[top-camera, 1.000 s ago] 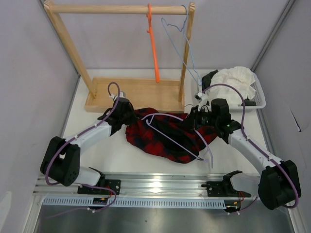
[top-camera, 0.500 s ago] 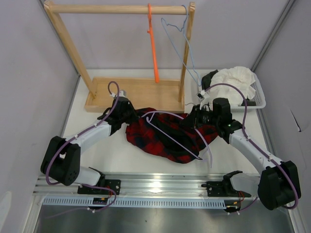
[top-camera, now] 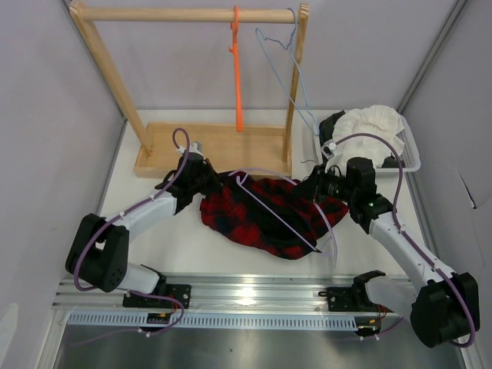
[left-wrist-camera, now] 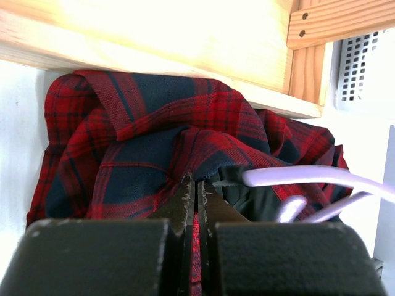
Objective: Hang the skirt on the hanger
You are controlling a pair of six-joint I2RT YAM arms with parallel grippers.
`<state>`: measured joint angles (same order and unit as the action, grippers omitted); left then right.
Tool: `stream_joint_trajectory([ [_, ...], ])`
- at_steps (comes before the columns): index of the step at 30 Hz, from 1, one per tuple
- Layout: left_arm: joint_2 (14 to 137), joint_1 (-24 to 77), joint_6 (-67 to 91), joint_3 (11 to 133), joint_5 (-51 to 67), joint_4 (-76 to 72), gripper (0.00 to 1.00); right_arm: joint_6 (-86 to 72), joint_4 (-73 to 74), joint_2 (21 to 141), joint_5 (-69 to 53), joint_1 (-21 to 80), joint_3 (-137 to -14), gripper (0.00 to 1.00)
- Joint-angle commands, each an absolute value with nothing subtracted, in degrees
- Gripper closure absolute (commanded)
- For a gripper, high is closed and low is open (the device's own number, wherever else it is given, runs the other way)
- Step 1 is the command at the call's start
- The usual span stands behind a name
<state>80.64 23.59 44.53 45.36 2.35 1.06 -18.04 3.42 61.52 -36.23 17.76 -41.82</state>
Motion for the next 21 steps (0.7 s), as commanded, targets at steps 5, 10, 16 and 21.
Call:
stream_joint_trajectory([
  [5,81.04,22.41,44.74,44.73,5.97,-3.52,1.00,-21.62,-3.87,59.50,-39.20,16.87,-40.78,1.00],
  [10,81.91,22.32,45.79,43.59,10.79,-6.85,1.00,-24.52,-7.46,60.73,-38.41,16.88,-38.15,1.00],
  [16,82.44,22.32,47.20,41.13,12.39,-10.37,1.00,-24.53,-5.81,62.76,-36.83,17.31,-38.58,1.00],
  [21,82.62,22.32,47.99,40.69,12.48,-11.07,1.00,-22.42,-1.42,61.70,-35.51,17.31,-38.15,1.00],
])
